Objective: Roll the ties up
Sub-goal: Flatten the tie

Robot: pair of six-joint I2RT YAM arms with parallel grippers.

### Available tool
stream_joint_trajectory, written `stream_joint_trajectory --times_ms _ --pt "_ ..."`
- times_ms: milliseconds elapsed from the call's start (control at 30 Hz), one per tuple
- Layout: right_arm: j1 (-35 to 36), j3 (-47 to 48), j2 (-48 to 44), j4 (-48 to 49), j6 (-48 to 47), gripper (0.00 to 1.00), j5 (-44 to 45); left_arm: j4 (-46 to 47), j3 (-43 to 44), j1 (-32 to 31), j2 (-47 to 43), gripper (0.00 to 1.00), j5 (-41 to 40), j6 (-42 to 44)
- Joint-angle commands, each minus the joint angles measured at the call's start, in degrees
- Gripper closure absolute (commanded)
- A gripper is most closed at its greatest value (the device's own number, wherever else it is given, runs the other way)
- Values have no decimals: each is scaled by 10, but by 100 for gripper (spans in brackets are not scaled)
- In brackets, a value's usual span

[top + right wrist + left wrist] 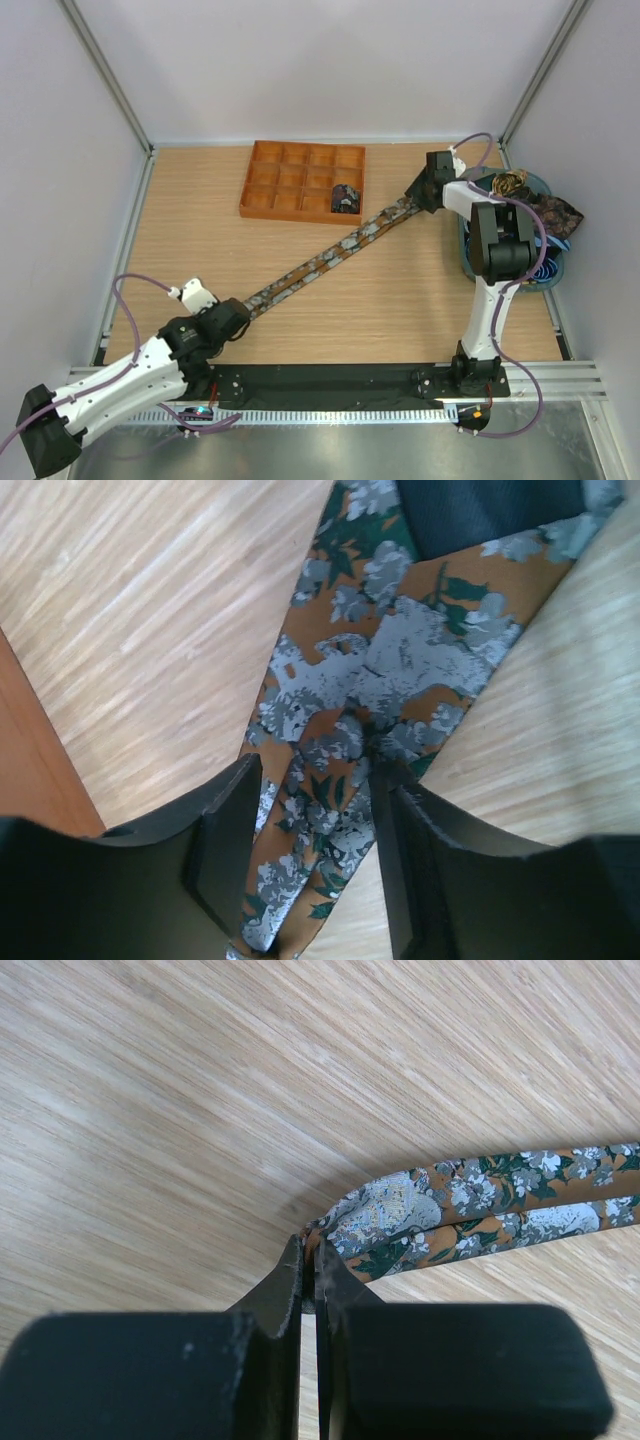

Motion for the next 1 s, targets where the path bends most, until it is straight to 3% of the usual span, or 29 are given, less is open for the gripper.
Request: stream_joint_trajectory --times_ms 0,100,267,467,600,700,733,833,867,967 --pt "0 31 23 -6 14 55 40 43 14 3 17 99 -16 13" --pt "-1 73 50 -38 -6 69 57 83 6 3 29 99 -9 16" --pt "-8 157 96 -78 -33 80 62 142 5 7 66 98 -7 37" --pt "-22 255 151 -121 -51 78 68 263 13 53 191 99 61 64" --pt "-25 277 145 -129 -71 29 65 245 60 56 250 99 69 81" --pt "-25 254 107 -99 -83 12 62 192 85 56 255 96 57 82" --pt "-25 250 100 -100 -87 12 62 182 87 57 249 94 57 82" --pt "-23 233 57 -100 -97 13 54 165 85 56 210 77 67 108" --pt "-24 225 44 -99 -101 14 48 156 84 56 186 56 72 122" --pt "-19 184 -12 -94 -116 14 37 111 85 57 143 23 71 132"
